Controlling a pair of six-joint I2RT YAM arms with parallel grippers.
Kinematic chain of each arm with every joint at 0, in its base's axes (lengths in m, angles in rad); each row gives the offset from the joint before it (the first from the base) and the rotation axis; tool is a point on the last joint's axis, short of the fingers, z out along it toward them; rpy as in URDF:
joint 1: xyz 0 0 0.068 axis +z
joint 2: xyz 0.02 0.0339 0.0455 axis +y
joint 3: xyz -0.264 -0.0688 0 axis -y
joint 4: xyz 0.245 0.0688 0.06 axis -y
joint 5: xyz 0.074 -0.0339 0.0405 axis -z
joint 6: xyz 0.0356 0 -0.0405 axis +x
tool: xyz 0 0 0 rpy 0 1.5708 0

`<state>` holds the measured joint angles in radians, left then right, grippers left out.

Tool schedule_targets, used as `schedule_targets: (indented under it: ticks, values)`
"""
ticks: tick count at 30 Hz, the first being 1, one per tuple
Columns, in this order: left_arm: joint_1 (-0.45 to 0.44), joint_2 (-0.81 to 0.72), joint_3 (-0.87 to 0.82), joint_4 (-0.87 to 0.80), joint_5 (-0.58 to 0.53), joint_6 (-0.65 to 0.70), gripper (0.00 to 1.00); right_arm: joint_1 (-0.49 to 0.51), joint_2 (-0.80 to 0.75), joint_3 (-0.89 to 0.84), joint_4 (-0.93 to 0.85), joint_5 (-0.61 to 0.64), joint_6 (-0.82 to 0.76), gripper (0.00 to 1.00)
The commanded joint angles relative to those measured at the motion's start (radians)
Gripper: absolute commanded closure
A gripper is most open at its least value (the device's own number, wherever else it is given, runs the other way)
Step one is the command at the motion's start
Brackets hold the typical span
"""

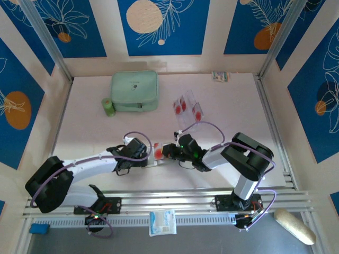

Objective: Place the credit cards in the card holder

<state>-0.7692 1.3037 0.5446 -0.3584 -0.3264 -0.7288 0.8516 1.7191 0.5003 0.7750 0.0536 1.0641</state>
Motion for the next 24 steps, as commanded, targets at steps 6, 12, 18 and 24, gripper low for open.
schedule_targets:
  ticks: [6, 12, 18, 24]
  values:
    - [0.011, -0.007, -0.026, -0.030, -0.011, -0.012, 0.03, 0.017, -0.004, -0.044, 0.004, 0.023, 0.003, 1.00]
    - [0.010, -0.011, -0.027, -0.030, -0.012, -0.012, 0.03, 0.015, -0.009, -0.052, 0.008, 0.033, 0.004, 1.00]
    - [0.010, -0.015, -0.031, -0.030, -0.011, -0.014, 0.03, 0.010, -0.016, -0.060, 0.015, 0.054, 0.005, 1.00]
    - [0.011, -0.017, -0.034, -0.029, -0.012, -0.013, 0.03, 0.006, -0.020, -0.067, 0.024, 0.075, 0.002, 1.00]
